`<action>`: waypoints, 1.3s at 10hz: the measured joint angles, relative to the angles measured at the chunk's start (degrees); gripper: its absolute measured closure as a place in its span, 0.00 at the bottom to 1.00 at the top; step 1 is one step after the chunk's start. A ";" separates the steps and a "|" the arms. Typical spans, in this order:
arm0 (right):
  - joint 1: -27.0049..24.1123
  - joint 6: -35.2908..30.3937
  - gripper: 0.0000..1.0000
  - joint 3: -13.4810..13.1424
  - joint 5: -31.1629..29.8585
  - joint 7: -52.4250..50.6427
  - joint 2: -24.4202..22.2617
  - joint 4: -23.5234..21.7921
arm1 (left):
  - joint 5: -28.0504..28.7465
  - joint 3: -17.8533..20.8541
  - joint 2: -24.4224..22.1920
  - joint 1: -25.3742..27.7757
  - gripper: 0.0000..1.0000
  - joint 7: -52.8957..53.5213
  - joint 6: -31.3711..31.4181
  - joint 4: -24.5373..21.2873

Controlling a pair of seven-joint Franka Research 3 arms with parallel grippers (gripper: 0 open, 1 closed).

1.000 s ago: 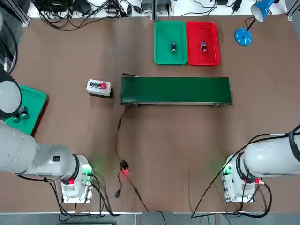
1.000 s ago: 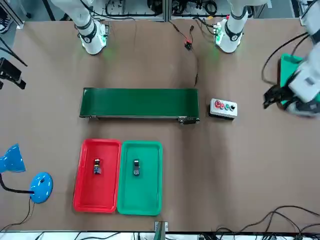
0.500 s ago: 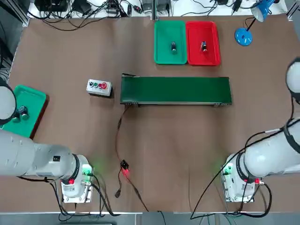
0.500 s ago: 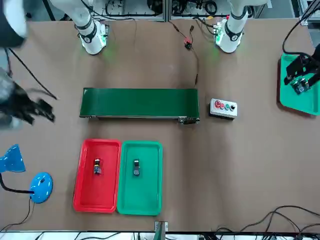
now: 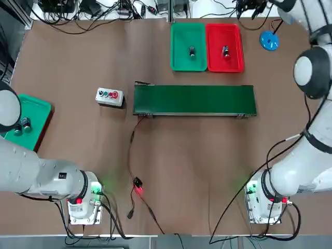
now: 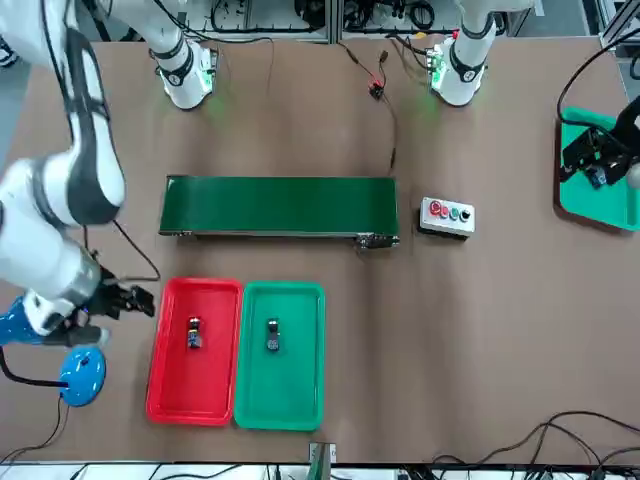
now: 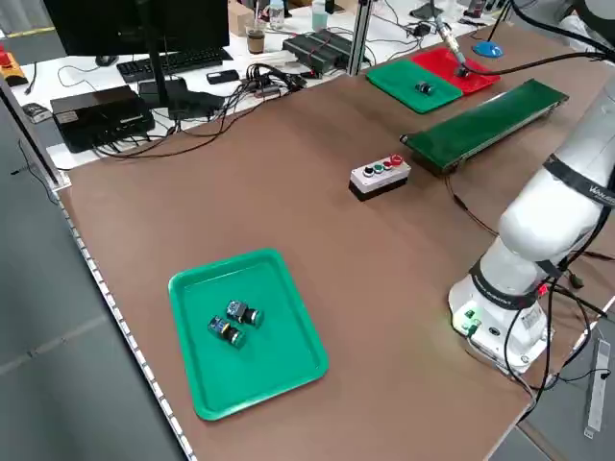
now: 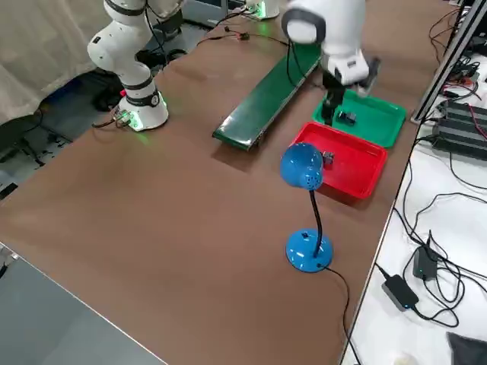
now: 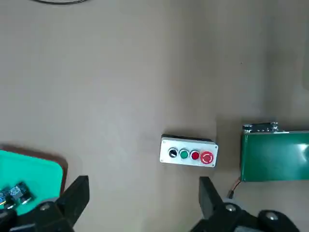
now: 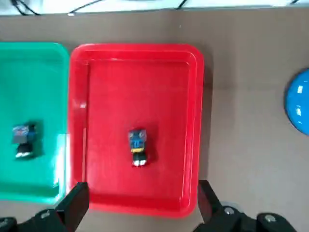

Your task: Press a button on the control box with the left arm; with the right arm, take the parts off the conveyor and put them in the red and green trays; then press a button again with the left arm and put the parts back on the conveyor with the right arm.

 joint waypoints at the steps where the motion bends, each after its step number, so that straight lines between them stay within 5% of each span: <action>1: 0.11 2.65 0.00 0.01 0.01 0.00 3.49 0.10 | 0.00 -0.04 0.29 -0.07 0.00 0.28 -0.02 0.00; 7: 3.01 15.52 0.00 0.23 0.13 3.34 13.06 0.18 | 0.00 -0.20 0.44 -0.51 0.00 2.12 -0.06 0.14; 13: 3.73 20.27 0.01 0.12 -2.04 3.74 16.59 -1.26 | 0.00 -0.24 0.44 -0.61 0.00 2.13 -0.06 0.14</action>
